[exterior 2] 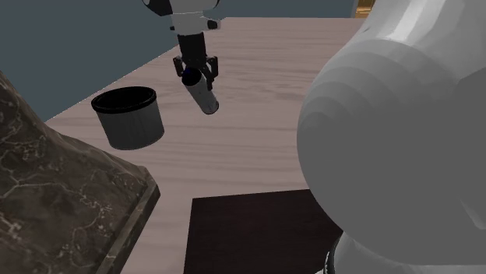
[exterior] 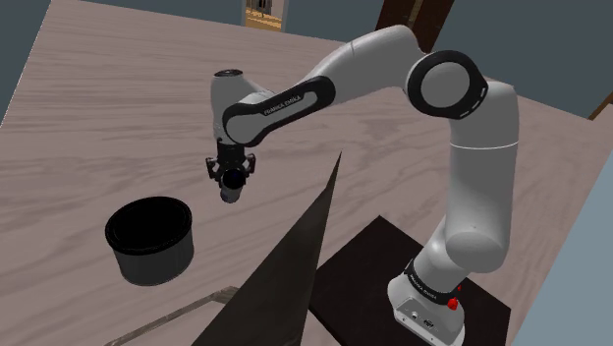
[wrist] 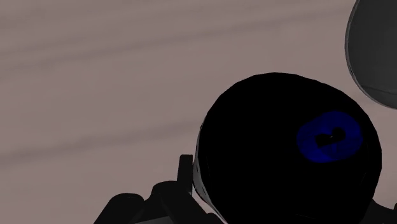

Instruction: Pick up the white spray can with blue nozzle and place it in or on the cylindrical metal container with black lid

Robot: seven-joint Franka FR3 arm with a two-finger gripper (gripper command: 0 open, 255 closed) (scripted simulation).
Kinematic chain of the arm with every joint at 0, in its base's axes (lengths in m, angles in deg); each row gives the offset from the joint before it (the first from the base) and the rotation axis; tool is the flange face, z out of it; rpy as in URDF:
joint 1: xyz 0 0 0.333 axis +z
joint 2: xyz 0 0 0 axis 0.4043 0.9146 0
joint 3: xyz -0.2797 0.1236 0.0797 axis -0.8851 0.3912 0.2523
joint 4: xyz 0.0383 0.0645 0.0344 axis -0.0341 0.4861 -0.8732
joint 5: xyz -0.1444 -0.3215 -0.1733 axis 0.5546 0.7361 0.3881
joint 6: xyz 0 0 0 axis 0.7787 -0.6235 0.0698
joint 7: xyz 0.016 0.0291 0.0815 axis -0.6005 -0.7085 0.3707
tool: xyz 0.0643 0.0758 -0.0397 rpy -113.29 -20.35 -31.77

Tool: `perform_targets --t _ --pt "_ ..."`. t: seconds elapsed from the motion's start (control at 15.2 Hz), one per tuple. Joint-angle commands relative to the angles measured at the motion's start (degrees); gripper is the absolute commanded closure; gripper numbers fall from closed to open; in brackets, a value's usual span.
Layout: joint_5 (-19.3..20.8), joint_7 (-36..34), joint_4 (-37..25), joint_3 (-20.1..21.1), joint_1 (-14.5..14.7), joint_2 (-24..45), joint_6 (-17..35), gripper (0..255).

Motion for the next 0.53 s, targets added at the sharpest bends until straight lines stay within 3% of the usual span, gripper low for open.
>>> perform_targets --t 0.0,0.46 --pt "-0.36 0.23 -0.4 0.2 -0.1 -0.88 -1.23 255" --pt "-1.48 1.06 -2.18 0.74 -0.42 -3.51 -5.5 255"
